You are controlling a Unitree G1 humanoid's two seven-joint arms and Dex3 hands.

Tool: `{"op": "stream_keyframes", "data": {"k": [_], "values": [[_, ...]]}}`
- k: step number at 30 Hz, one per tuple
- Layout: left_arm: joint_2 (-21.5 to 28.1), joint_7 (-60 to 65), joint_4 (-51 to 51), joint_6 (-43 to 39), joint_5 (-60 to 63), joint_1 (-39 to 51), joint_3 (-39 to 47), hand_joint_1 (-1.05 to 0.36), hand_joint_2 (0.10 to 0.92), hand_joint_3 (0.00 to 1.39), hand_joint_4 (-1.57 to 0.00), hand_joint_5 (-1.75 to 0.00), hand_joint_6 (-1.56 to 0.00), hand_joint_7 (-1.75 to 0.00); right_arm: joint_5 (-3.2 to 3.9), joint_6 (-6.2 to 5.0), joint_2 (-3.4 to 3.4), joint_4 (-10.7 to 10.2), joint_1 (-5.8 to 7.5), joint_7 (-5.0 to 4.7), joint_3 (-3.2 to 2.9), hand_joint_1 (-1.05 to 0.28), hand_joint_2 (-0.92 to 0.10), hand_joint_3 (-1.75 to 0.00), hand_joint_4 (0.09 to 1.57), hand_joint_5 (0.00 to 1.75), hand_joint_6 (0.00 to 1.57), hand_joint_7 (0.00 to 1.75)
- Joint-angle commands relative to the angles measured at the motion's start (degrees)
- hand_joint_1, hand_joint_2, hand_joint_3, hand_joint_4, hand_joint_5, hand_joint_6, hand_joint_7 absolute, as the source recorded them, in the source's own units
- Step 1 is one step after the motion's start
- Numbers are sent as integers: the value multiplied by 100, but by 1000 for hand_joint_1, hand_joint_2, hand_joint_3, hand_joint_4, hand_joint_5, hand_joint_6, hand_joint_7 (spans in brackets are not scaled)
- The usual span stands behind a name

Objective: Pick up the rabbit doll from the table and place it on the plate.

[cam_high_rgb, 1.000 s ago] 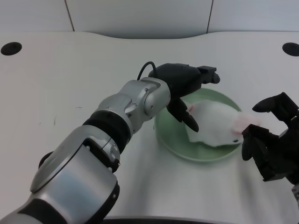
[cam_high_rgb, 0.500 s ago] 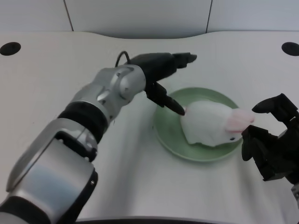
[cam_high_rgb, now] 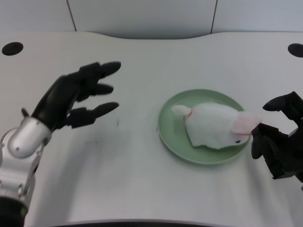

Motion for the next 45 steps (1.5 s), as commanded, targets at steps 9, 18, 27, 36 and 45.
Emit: {"op": "stream_keyframes", "data": {"k": [9,18,27,36,45], "values": [[-454,189,-1753,862,-978,2252,665,-622,921,474,-502,-1320,-751,-118,5,193,-278,-121,-19,-103,-64,31,44,-1741,1131,1575,838,1531],[-292,-135,-1702,983,-1278,2465,929,-638,921,515,-511,-1514,-850,-139,10,265,-355,-92,-45,-40,-96,34,21,-1705,1131,1547,835,1537],[-236,-379,-1242,636,-1249,2322,989,-625,921,570,-532,-1640,-753,-762,5,135,-352,95,-121,-54,-110,60,25,-1743,1109,1554,827,1546],[-224,-342,-968,543,-1307,2175,1119,-613,921,580,-519,-1678,-666,-959,-46,76,-299,315,-224,-142,-93,26,-7,-1727,1099,1574,809,1551],[-261,-335,-847,512,-1378,2196,1379,-595,921,570,-503,-1708,-599,-1112,-22,-267,-161,852,-398,-83,-111,-121,-93,-1694,1174,1589,877,1547]]}}
